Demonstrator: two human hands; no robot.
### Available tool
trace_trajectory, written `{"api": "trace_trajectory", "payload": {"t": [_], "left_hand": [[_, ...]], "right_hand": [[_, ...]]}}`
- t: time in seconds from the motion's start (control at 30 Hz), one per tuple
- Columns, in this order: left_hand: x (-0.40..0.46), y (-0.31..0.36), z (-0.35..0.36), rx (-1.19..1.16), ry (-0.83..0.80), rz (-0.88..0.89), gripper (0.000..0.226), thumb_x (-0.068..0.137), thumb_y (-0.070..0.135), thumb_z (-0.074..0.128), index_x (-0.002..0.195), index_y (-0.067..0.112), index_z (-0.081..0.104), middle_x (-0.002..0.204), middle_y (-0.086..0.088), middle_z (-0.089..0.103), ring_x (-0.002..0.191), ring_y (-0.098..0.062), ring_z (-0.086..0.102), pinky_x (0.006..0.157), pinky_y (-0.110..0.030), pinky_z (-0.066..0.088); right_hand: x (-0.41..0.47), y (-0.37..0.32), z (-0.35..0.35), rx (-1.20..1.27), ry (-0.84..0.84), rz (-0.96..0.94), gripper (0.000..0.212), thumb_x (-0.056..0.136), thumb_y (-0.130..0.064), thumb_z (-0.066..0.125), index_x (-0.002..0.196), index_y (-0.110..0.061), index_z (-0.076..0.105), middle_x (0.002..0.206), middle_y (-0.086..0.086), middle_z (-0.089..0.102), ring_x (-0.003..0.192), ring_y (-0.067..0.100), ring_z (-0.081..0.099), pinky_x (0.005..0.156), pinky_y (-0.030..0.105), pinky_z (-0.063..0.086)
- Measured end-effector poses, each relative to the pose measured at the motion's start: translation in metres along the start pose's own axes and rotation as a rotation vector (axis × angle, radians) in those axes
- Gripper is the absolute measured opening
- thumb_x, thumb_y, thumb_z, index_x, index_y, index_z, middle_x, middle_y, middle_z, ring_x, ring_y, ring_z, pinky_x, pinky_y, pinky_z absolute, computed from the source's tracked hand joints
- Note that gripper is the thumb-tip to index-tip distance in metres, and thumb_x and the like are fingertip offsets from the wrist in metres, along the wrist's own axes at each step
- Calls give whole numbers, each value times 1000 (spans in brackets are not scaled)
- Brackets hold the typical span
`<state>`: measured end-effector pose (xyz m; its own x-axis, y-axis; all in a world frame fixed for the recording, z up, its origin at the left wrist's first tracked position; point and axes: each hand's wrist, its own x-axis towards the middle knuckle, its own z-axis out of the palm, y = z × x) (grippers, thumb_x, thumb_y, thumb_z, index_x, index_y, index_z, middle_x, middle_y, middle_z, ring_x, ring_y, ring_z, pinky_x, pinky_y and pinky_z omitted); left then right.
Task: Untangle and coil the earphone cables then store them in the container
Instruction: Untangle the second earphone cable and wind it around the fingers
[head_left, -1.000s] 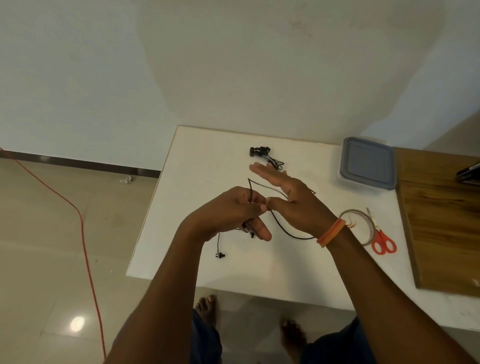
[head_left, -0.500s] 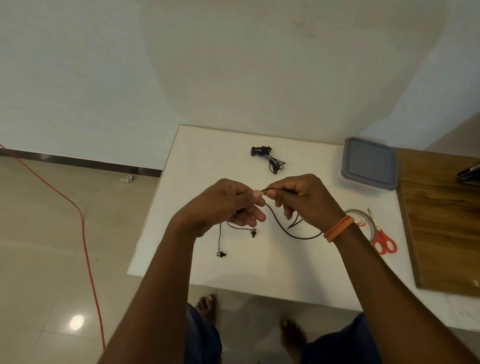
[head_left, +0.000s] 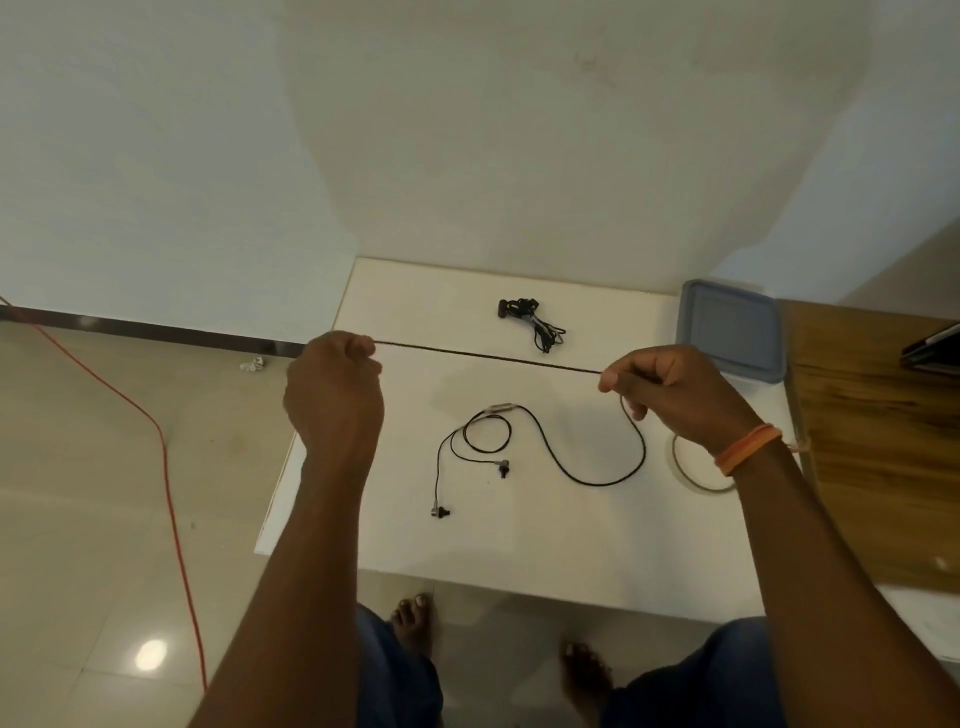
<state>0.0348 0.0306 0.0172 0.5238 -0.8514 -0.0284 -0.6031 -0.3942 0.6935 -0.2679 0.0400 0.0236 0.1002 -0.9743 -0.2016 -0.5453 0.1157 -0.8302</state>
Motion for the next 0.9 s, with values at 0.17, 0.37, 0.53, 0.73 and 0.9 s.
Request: {"api": "trace_trajectory", "payload": {"t": [0.17, 0.37, 0.53, 0.73, 0.9], "left_hand": [[1, -14, 31, 271, -366, 10, 22, 89, 8, 53, 88, 22, 70, 86, 5, 73, 89, -20, 62, 87, -40, 37], [11, -26, 47, 581, -337, 122, 17, 94, 21, 61, 108, 21, 72, 115, -9, 55, 112, -33, 47, 87, -43, 32], [-3, 14, 35, 73, -513, 339, 47, 91, 17, 67, 135, 28, 55, 128, 10, 53, 103, -18, 61, 86, -26, 47], [-34, 49, 43, -98, -763, 595, 30, 88, -2, 60, 111, 11, 74, 89, -7, 72, 68, -16, 67, 70, -27, 58], [1, 30, 20, -195, -369, 506, 24, 83, -7, 54, 92, 3, 74, 77, -10, 70, 59, -18, 64, 66, -28, 56]], "right_hand": [[3, -3, 2, 129, 118, -29, 16, 93, -13, 61, 83, -10, 74, 48, -13, 51, 44, 3, 40, 46, 12, 35], [11, 1, 31, -121, 162, -73, 15, 90, -21, 65, 82, -14, 75, 68, -8, 68, 55, 0, 57, 62, 23, 46], [13, 1, 48, -234, 83, -123, 17, 92, -28, 63, 85, -18, 74, 72, -4, 70, 62, 4, 62, 68, 28, 52], [9, -21, 48, -138, 58, -243, 15, 92, -24, 64, 82, -16, 73, 60, -10, 62, 59, 0, 57, 58, 8, 39], [6, -18, 26, 72, -3, -67, 14, 92, -17, 63, 92, -12, 76, 62, 0, 64, 46, 7, 46, 47, 14, 39]]}}
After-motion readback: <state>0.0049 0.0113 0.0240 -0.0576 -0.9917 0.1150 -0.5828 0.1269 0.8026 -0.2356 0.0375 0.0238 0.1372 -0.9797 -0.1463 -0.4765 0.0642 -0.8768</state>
